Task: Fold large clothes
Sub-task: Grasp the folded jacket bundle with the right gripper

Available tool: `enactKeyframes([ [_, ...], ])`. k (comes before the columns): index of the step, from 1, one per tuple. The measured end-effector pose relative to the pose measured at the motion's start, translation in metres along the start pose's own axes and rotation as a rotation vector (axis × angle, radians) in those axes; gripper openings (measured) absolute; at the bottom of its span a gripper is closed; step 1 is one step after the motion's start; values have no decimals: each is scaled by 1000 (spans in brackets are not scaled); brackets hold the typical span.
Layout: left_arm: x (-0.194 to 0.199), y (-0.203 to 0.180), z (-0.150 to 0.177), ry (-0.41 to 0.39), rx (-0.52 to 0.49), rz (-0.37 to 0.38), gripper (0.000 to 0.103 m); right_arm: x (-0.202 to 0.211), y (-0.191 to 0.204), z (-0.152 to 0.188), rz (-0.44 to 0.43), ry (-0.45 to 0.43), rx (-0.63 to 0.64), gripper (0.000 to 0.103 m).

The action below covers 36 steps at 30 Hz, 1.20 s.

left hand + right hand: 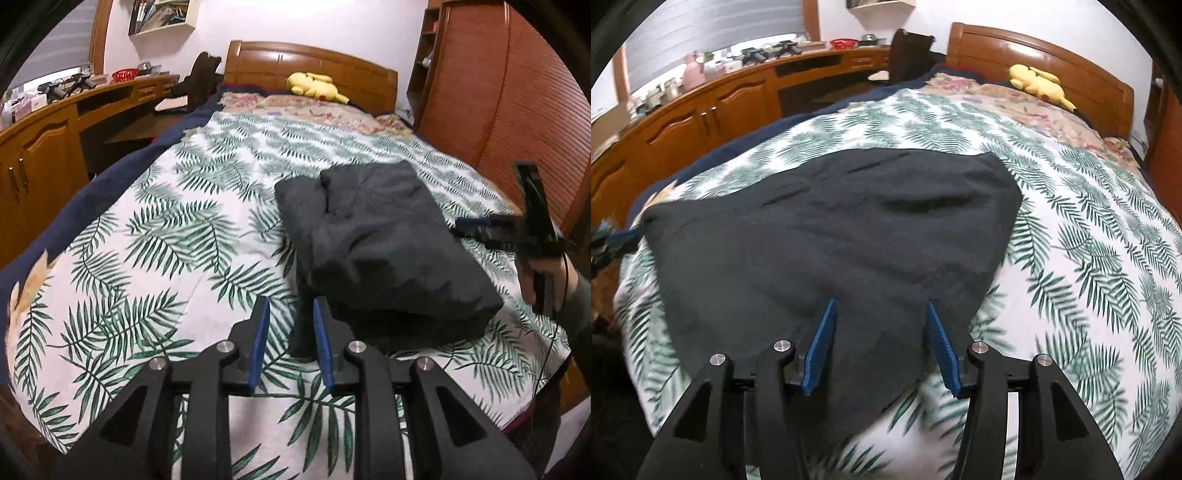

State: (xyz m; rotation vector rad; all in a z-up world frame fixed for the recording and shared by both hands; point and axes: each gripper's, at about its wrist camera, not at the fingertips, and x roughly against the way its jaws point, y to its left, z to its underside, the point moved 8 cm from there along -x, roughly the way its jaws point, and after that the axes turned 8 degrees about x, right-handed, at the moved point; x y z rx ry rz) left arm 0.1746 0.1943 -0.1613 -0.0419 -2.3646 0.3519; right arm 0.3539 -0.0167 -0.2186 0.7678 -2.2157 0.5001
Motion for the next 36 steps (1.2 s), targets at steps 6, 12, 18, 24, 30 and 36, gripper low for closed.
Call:
enactKeyframes([
  [6,-20,-6,9,51,-22,-2,24,-43,-57,-14,64,35,-85,59],
  [12,-38,-11,13,106,-41,-4,26,-77,-89,-14,-3,68,-185,74],
  [18,-48,-13,15,128,-56,-19,28,-95,-92,-19,-34,76,-185,88],
  [24,-58,-9,22,163,-58,-37,28,-107,-93,-24,-66,80,-212,88],
  [30,-63,-6,25,174,-53,-50,29,-110,-92,-28,-50,86,-206,88],
  [36,-68,-5,28,189,-50,-42,29,-124,-85,-18,-101,142,-229,87],
])
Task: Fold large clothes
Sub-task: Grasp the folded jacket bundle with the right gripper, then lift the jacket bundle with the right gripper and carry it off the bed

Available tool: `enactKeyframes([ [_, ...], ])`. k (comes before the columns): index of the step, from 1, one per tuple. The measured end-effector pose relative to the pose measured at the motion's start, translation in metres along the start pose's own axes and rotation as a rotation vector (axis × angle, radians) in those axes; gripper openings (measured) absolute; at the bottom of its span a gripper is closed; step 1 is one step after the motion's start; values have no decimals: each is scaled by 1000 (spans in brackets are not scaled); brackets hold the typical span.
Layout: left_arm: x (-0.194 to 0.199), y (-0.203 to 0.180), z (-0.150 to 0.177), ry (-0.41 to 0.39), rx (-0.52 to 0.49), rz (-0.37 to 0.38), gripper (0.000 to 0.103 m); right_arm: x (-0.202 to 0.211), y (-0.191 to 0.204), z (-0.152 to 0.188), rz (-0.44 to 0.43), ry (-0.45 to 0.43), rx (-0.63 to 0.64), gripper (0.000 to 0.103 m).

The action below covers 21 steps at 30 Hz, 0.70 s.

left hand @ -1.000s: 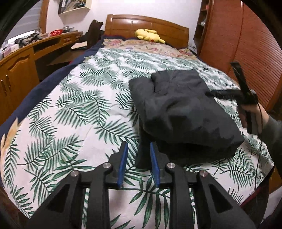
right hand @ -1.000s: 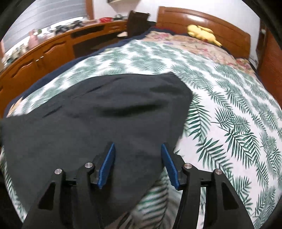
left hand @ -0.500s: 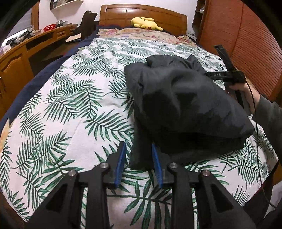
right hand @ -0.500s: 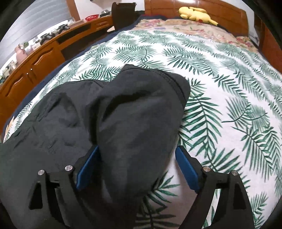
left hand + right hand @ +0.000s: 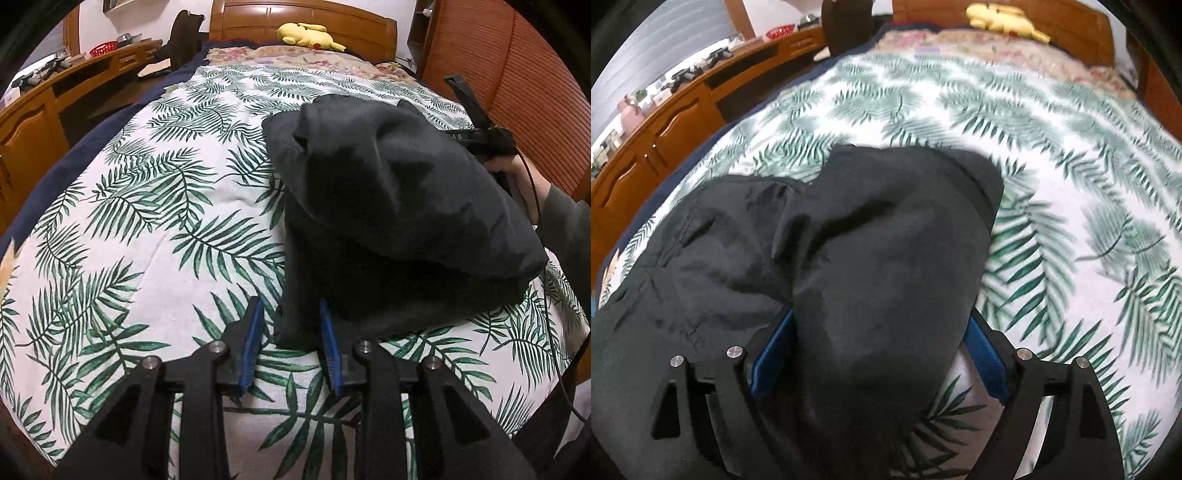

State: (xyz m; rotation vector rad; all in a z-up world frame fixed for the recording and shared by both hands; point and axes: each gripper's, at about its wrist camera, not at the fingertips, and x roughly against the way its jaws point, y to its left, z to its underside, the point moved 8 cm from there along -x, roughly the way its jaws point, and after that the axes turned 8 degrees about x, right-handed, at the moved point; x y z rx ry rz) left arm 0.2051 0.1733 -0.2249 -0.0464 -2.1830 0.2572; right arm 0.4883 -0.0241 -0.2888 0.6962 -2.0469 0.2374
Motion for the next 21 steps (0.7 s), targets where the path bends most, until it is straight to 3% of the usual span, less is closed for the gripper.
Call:
enactKeyframes([
  [2,-3,1,2,9,22,18,29,-4,2,4,-8,-1,-9,86],
  [7,-10,-1,5,28,43,63,29,3,8,5,-53,-13,-19,65],
  [11,-7,0,6,21,65,98,12,17,12,4,-22,-37,13,51],
  [15,13,-2,0,-47,74,123,6,35,17,2,7,-97,38,41],
  [21,64,-19,-18,-174,64,159,3,65,36,-3,24,-154,73,36],
])
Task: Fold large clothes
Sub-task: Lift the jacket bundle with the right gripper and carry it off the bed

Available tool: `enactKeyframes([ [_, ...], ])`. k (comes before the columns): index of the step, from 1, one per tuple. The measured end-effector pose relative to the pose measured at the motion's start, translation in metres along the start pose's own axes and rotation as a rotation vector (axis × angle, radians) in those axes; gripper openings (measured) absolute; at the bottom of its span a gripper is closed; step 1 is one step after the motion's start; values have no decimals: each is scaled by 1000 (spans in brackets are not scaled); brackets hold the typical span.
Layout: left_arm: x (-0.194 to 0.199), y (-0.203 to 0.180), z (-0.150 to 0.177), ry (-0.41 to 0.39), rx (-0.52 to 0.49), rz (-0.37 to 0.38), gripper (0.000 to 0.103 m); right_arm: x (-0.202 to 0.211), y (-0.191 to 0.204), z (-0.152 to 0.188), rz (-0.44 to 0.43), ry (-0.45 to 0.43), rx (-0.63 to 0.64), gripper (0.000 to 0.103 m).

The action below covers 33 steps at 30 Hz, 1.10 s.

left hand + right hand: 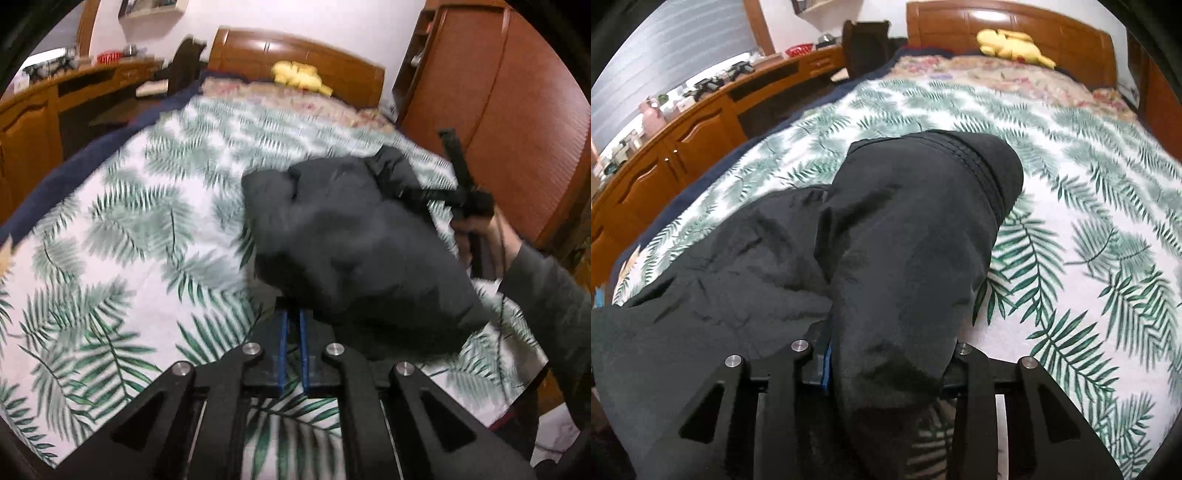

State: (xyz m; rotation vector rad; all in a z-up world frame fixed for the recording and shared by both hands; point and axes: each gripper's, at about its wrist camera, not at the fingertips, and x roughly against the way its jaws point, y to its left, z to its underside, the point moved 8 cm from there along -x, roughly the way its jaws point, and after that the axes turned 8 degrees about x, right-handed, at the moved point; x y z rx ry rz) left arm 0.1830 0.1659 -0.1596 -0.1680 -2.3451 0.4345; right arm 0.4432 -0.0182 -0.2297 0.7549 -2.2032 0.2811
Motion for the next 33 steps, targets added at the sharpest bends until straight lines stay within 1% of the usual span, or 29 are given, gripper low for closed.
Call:
enactKeyframes([
  [2,16,-1,-6,-38,-11,-3,2,13,13,-6,-3,-31,9,35],
  [5,32,11,-9,-64,-7,-17,0,26,36,-16,-15,-63,29,35],
  [7,53,26,-16,-113,-11,-50,0,32,56,-25,-16,-82,52,34],
  [8,71,36,-24,-158,-10,-63,0,34,66,-32,-14,-97,67,34],
  [9,85,45,-30,-176,-4,-53,0,36,77,-39,-16,-109,79,34],
  [10,94,53,-34,-187,-4,-53,0,35,88,-46,-7,-111,104,34],
  [12,104,72,-36,-191,-19,-105,0,23,94,-51,42,-64,134,33],
  [13,107,85,-35,-180,-13,-116,0,13,95,-52,66,-26,152,33],
  [15,110,111,-27,-152,43,-107,0,1,88,-47,95,11,167,33],
  [17,102,126,-14,-113,38,-135,0,-12,70,-36,113,46,136,33],
  [18,100,128,-8,-99,41,-135,0,-19,59,-28,119,66,109,33],
  [20,81,131,9,-35,61,-100,0,-29,44,-14,119,93,69,33],
  [22,70,124,21,-6,52,-88,2,-34,36,-6,114,93,48,34],
  [25,52,102,31,23,20,-70,6,-34,31,-1,99,79,39,34],
  [29,27,75,29,48,-8,-45,11,-32,33,1,97,77,61,34],
  [33,1,67,26,92,-2,-47,14,-34,34,4,101,83,81,35],
])
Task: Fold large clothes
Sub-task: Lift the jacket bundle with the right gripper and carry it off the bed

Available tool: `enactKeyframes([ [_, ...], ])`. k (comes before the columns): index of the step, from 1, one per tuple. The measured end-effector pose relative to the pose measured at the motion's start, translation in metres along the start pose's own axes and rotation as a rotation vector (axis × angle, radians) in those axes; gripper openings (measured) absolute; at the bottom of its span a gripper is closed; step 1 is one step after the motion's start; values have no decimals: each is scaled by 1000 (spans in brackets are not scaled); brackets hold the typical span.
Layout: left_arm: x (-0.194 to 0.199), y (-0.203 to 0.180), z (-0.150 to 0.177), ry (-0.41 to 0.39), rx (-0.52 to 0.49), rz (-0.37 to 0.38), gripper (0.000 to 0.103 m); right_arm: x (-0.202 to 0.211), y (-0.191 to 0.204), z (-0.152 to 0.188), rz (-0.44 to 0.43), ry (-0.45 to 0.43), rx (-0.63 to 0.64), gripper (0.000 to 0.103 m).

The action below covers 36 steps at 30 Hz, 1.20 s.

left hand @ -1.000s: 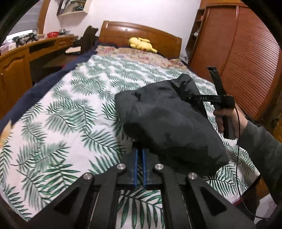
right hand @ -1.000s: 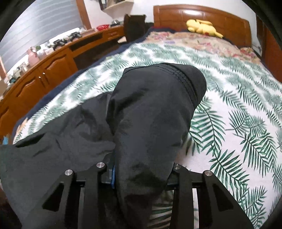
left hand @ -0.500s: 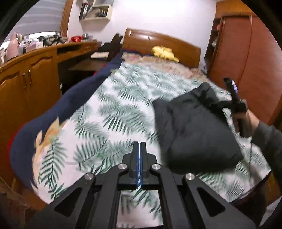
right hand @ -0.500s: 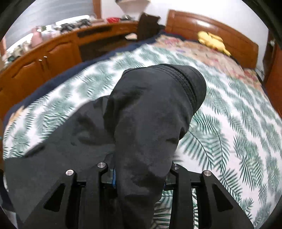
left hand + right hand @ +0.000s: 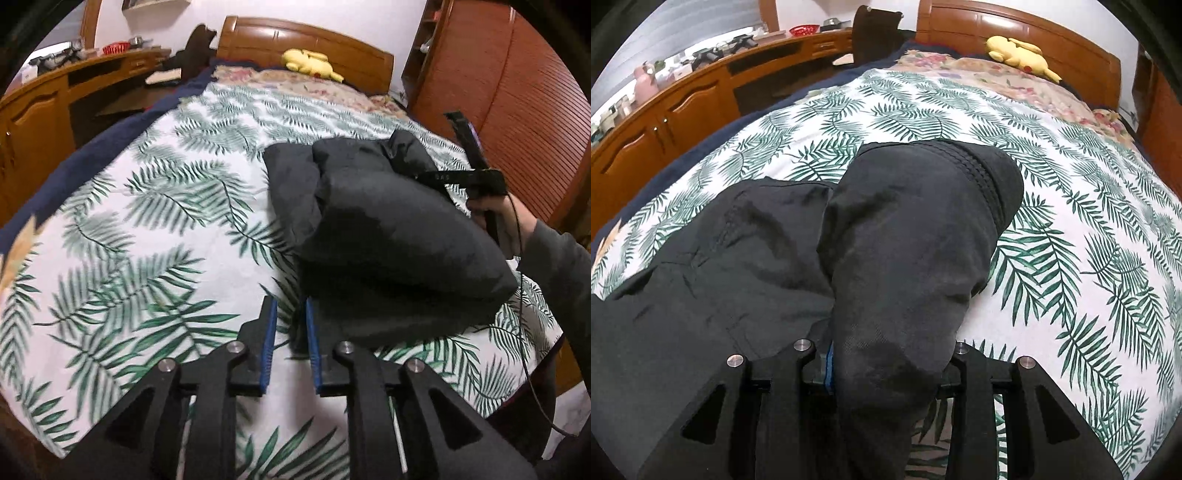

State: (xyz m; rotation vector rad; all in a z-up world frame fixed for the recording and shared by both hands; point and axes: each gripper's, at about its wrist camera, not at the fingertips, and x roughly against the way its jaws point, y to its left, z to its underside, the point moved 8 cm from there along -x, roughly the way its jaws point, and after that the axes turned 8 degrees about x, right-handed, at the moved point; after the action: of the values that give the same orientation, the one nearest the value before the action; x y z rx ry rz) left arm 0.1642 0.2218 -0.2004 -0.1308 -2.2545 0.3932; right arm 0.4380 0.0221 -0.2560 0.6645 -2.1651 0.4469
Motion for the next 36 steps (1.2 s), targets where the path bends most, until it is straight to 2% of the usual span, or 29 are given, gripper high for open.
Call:
enactKeyframes([
  [11,-18,-6,11,81,47,69,21,-6,-2,6,-20,1,7,36],
  [16,-21,-6,13,73,65,41,21,-3,-1,5,-19,-12,4,35],
  [18,-19,-13,13,58,7,30,6,3,1,1,-2,-37,17,35],
  [22,3,-15,3,-21,7,53,3,20,10,-13,11,-100,12,34],
  [23,8,-14,1,-34,16,64,3,26,16,-20,4,-119,12,33],
  [26,27,-8,-6,-86,-7,31,3,33,40,-40,-10,-144,42,33],
  [28,44,7,-11,-126,12,20,3,37,63,-53,-27,-160,69,33],
  [33,94,72,-17,-204,69,-67,2,32,144,-97,-108,-192,143,32],
  [36,127,122,-16,-229,91,-166,2,21,208,-125,-174,-209,186,32],
])
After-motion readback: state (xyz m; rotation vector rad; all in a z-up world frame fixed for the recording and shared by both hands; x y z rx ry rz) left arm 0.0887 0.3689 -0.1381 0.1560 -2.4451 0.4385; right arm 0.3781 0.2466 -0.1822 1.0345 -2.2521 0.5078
